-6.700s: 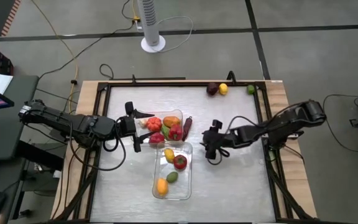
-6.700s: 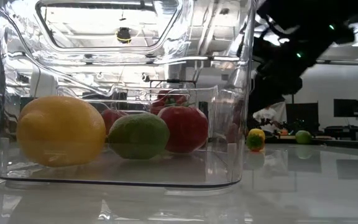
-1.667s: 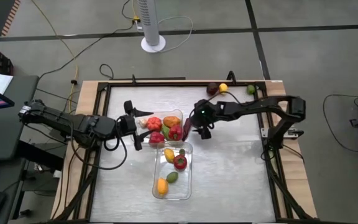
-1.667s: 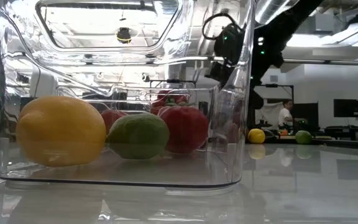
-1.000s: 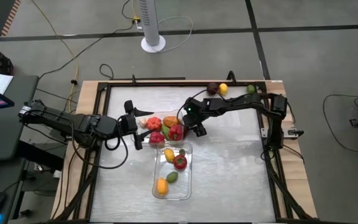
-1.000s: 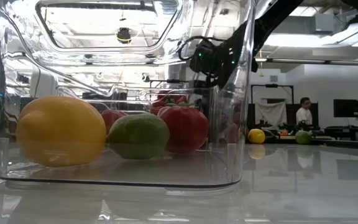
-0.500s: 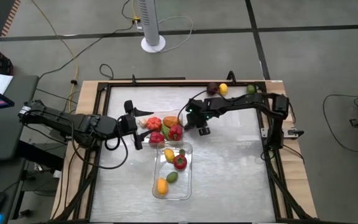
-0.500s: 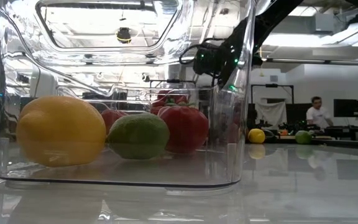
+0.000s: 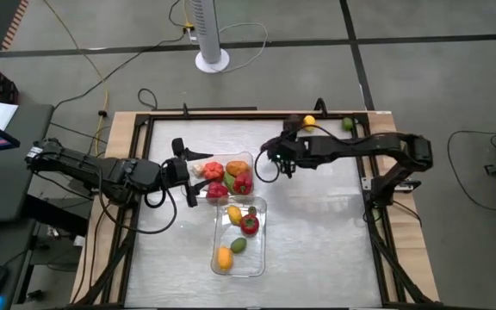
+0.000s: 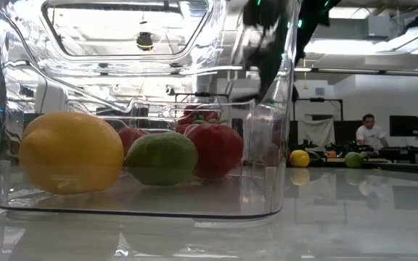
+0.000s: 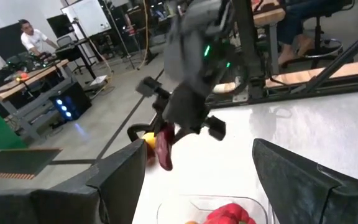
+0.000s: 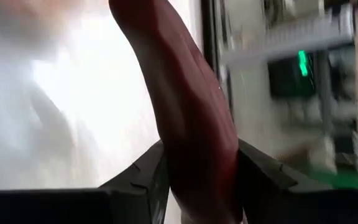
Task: Sort produce into baskets
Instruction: Put the red chili pepper into the top transparent bin, then put the lemon into the bottom transparent bin
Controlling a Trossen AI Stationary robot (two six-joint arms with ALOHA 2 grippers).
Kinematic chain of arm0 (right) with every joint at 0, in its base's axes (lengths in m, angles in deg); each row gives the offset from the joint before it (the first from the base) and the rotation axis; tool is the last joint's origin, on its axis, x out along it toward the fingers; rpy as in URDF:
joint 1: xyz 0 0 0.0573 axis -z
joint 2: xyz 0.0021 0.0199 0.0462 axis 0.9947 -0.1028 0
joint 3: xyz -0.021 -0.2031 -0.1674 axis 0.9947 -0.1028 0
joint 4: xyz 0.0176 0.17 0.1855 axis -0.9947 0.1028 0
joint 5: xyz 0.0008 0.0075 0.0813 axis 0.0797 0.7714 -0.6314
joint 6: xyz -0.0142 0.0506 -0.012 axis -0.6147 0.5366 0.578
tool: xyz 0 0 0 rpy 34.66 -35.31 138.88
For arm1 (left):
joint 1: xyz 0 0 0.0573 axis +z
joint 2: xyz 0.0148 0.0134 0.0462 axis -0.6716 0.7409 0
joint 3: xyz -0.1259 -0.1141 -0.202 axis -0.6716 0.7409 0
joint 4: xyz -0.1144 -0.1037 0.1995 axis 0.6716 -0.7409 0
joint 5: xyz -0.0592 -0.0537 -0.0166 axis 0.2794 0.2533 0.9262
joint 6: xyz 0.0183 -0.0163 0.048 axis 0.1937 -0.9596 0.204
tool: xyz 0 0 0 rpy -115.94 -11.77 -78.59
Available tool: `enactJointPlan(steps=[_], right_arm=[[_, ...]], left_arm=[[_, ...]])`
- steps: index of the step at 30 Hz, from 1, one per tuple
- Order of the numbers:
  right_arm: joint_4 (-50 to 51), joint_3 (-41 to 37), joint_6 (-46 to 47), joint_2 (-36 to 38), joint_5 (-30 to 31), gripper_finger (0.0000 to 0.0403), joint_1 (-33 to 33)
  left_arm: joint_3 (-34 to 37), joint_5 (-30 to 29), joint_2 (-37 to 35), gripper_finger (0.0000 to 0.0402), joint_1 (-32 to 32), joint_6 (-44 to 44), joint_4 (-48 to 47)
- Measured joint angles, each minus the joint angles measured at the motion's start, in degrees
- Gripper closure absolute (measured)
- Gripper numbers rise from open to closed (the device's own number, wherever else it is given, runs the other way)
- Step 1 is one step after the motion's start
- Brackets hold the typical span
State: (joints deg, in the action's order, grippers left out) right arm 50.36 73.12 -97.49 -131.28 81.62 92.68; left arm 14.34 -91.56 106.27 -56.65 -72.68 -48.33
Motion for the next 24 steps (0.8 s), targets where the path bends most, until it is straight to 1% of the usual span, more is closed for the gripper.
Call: enactJointPlan(steps=[4,8,12,14,16,17,19,22,24], right_arm=[[-10.55,0.00,-0.98,0.93,-6.36,0.0214,-5.03],[-23.49,0.09,-5.08,-1.07,-12.15,0.0190,-9.16],[-37.29,0.07,-9.88,-5.79,-13.24,0.0171,-10.66],[-40.46,0.57,-11.58,-7.92,-13.18,0.0163,-10.55],[-40.28,2.66,-12.43,-9.85,-13.10,0.0155,-10.26],[-37.96,3.88,-12.56,-10.44,-12.65,0.0150,-10.09],[-31.83,6.63,-12.56,-10.79,-10.17,0.0142,-9.84],[-21.46,9.83,-10.86,-9.84,-3.83,0.0137,-9.56],[-15.19,9.92,-7.63,-7.65,-3.16,0.0136,-8.24]], left_arm=[[0.00,0.01,0.00,0.0121,0.00,-0.04,0.49],[0.00,0.02,0.00,0.0121,0.00,-0.06,0.71],[0.00,0.05,0.01,0.0121,0.00,-0.02,0.44],[0.00,0.04,0.00,0.0121,0.00,-0.05,0.36],[0.00,0.04,0.00,0.0121,0.00,-0.22,-0.05],[0.00,0.06,0.01,0.0121,0.00,-0.24,-0.19],[0.00,0.06,0.00,0.0121,-0.02,-0.24,-0.59],[0.00,0.06,0.01,0.0121,-0.02,-0.47,-1.09],[0.00,0.06,0.02,0.0121,-0.02,-0.51,-1.18]])
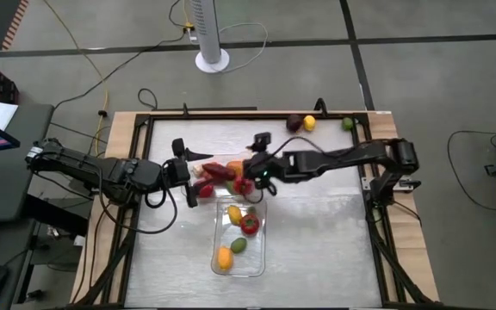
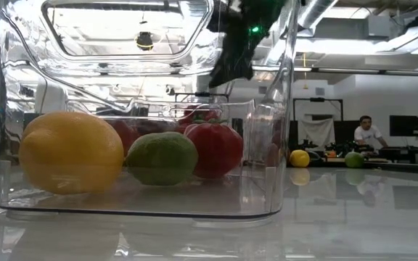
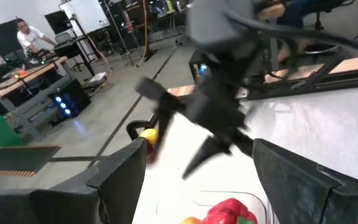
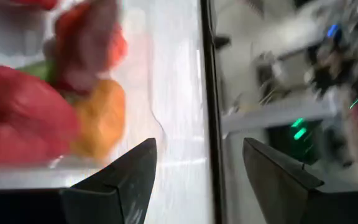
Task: Sort produce into baskets
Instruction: Put the lemon into the bottom transparent bin
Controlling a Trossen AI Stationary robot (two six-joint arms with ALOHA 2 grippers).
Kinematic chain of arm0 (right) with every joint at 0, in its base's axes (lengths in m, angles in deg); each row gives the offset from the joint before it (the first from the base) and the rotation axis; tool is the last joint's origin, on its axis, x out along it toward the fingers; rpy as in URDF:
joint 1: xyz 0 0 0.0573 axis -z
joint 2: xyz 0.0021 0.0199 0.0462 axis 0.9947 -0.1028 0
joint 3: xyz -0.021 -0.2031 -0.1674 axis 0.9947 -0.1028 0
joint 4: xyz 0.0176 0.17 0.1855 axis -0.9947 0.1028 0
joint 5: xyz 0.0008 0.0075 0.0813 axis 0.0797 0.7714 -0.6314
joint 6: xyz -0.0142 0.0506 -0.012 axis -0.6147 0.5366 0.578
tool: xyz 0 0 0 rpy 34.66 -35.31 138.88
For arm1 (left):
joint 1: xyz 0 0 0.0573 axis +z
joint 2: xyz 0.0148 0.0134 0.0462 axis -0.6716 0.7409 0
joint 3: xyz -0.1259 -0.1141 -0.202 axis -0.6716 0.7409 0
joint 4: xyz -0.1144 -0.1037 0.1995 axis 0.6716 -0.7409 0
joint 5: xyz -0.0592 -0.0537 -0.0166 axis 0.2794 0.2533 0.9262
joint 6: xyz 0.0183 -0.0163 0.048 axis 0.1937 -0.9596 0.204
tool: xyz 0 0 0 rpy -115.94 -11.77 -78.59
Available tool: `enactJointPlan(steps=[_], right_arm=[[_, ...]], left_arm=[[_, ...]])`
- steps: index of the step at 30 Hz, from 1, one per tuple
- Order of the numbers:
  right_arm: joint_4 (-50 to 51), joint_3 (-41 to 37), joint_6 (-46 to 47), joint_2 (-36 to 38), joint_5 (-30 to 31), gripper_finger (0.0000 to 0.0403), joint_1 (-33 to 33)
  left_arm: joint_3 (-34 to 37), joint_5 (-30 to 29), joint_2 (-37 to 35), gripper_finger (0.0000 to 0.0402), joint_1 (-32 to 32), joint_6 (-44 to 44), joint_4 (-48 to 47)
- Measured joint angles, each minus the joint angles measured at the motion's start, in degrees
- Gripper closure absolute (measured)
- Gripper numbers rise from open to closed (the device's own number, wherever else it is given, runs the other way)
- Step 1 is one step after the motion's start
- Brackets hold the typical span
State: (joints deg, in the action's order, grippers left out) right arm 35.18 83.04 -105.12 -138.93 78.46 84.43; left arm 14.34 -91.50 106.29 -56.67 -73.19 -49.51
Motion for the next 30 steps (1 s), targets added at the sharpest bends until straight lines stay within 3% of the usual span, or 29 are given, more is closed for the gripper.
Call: enactJointPlan(steps=[3,6,12,16,20,30], right_arm=[[7.02,-0.85,7.45,4.57,-3.83,0.0136,4.28],[6.73,-6.89,11.96,10.00,-6.41,0.0136,9.25],[-11.90,-26.70,11.38,20.09,-7.39,0.0136,18.22],[-19.57,-35.53,11.94,23.15,-10.30,0.0131,25.71],[-19.61,-37.55,13.97,22.77,-14.14,0.0107,32.43],[-19.04,-34.97,25.88,13.79,-14.14,0.0007,45.51]], left_arm=[[0.00,0.20,0.00,0.0121,-0.07,-0.61,-0.13],[0.00,0.84,0.00,0.0121,-0.07,-1.02,-0.17],[0.00,0.92,0.00,0.0121,-0.07,-1.02,-0.13],[0.00,0.89,0.00,0.0121,-0.07,-0.97,-0.03],[0.00,0.74,0.00,0.0121,-0.07,-0.47,0.20],[0.00,0.59,0.00,0.0121,-0.07,-0.43,-0.04]])
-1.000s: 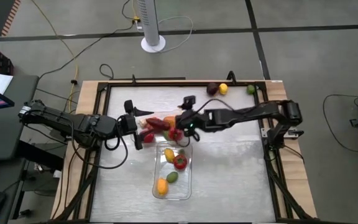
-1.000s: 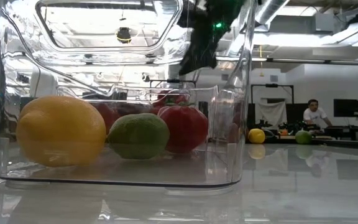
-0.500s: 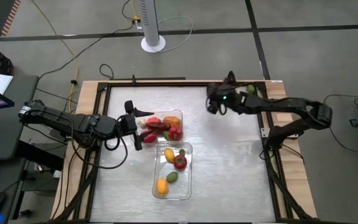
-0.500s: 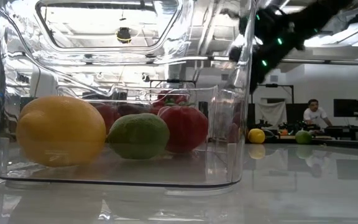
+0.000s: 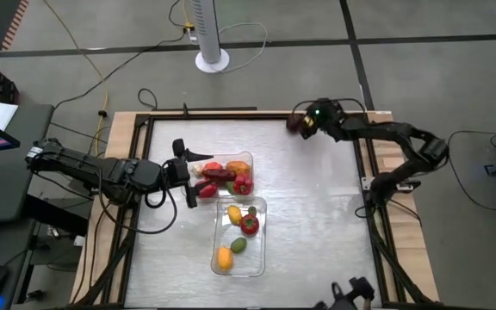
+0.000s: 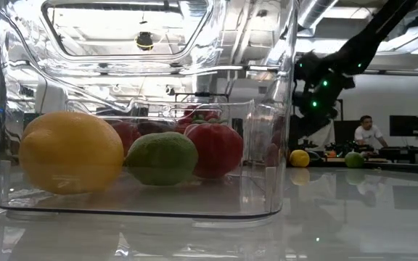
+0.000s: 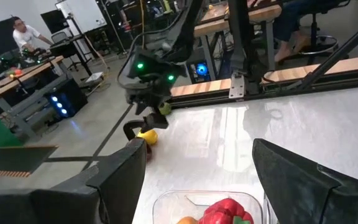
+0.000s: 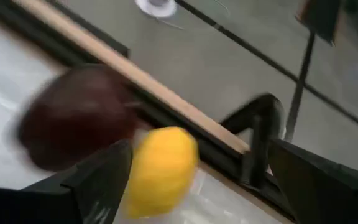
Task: Sort produce into baskets
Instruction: Put the lemon into the bottom transparent bin
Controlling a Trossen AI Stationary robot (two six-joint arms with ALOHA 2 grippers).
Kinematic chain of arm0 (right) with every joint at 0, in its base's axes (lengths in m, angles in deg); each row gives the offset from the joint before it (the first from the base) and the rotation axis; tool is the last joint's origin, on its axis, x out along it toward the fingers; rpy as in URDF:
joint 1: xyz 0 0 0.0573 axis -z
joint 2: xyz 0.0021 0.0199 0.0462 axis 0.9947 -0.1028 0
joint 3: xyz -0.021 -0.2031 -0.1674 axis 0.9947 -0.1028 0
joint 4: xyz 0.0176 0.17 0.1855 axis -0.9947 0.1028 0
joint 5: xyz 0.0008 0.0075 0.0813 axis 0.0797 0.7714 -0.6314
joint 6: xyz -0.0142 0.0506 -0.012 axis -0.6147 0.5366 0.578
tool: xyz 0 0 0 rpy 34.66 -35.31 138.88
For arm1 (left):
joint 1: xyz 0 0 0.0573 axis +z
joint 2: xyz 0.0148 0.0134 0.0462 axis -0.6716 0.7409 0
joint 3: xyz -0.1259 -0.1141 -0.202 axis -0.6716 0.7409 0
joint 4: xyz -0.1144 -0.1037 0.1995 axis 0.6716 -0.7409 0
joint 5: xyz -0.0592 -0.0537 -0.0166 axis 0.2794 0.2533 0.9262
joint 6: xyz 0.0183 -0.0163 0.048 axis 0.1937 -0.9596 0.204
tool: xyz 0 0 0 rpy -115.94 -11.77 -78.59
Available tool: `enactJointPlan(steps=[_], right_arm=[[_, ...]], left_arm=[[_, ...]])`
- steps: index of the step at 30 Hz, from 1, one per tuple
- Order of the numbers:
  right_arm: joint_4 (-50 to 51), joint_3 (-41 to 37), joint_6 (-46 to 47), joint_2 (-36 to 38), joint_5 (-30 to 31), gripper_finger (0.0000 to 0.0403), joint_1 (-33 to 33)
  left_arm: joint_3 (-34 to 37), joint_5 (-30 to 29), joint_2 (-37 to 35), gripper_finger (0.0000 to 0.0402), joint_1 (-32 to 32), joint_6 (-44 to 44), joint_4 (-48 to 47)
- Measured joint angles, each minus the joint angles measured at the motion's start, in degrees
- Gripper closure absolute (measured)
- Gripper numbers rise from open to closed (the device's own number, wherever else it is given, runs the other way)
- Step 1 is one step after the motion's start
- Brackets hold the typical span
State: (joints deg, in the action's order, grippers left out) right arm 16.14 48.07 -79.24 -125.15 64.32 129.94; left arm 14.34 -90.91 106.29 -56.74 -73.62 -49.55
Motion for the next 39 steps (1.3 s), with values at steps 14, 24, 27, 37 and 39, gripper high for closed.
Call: enactJointPlan(steps=[14,24,27,37,39], right_arm=[[-2.04,4.16,5.29,-9.57,-10.38,0.0017,5.57],[0.02,4.24,5.76,-13.85,-9.00,0.0024,2.75],[2.36,4.33,6.09,-13.73,-7.32,0.0042,1.98],[6.64,4.39,7.43,-13.36,-6.91,0.0143,-0.01],[7.24,4.35,7.39,-12.98,-6.68,0.0161,-0.86]], left_arm=[[0.00,0.02,0.00,0.0121,0.02,0.28,-0.03],[0.00,0.02,0.00,0.0121,0.02,0.28,-0.58],[0.00,0.02,0.00,0.0121,0.02,0.04,-0.66],[0.00,0.00,0.00,0.0121,0.02,-0.02,-1.02],[0.00,0.02,0.00,0.0121,0.02,-0.04,-1.01]])
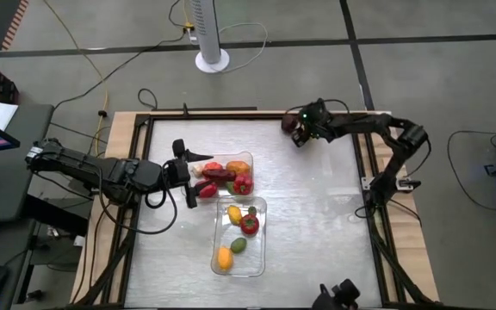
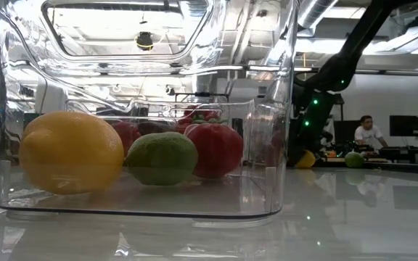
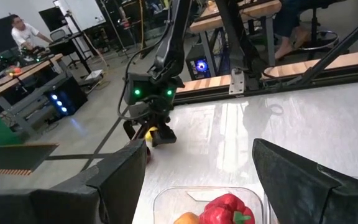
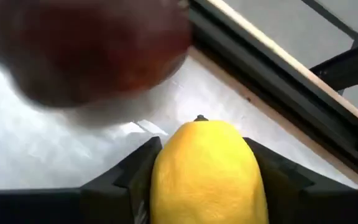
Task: Sort produce into baskets
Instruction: Put the lemon into the bottom transparent bin
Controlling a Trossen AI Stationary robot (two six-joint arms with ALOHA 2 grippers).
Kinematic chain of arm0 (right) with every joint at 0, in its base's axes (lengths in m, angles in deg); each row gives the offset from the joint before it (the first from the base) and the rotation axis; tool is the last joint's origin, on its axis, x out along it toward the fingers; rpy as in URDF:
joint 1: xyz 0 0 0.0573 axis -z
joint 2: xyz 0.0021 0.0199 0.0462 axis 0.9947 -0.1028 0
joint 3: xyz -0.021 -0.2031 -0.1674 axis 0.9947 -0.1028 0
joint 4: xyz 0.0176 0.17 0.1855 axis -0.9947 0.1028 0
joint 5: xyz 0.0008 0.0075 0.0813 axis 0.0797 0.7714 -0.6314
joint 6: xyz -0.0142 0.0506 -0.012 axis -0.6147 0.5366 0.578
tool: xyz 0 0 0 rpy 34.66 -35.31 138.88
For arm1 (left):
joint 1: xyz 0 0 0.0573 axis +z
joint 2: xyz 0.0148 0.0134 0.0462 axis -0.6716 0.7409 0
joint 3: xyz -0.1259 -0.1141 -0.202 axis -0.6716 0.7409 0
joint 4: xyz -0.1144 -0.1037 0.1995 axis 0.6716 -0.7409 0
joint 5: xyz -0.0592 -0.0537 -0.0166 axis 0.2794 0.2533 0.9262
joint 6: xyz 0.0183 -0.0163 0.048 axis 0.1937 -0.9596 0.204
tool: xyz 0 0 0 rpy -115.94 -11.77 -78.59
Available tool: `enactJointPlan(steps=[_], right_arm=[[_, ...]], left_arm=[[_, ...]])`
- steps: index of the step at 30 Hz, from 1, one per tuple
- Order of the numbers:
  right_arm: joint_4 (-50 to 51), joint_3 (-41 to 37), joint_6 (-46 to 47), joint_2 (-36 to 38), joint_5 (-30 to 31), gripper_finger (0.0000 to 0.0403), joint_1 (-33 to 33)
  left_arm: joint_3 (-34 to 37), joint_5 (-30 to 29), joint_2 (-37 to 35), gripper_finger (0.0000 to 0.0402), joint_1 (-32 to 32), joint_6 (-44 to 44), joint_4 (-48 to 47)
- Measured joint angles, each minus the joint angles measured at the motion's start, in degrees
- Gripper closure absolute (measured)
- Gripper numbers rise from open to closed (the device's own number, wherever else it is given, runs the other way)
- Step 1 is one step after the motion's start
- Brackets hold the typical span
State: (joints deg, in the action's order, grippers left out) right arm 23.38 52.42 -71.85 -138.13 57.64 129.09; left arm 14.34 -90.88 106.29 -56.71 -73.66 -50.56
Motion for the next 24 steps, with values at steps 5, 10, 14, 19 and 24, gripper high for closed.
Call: enactJointPlan(steps=[5,10,14,19,24], right_arm=[[4.45,-0.37,-0.37,3.77,-0.48,0.0180,-2.97],[10.41,-0.24,2.32,11.58,-0.54,0.0165,-8.86],[13.65,-0.24,4.82,17.95,-2.54,0.0165,-16.87],[8.70,-0.22,7.14,22.13,-11.54,0.0167,-29.05],[-2.87,-0.17,6.28,20.44,-12.26,0.0166,-41.80]], left_arm=[[0.00,-0.02,0.00,0.0121,0.00,0.04,0.02],[0.00,-0.15,0.00,0.0121,0.00,0.09,0.04],[0.00,-0.20,0.00,0.0121,0.00,0.08,0.09],[0.00,-0.22,0.00,0.0121,0.00,-0.28,0.22],[0.00,-0.22,0.00,0.0121,0.00,-0.77,0.36]])
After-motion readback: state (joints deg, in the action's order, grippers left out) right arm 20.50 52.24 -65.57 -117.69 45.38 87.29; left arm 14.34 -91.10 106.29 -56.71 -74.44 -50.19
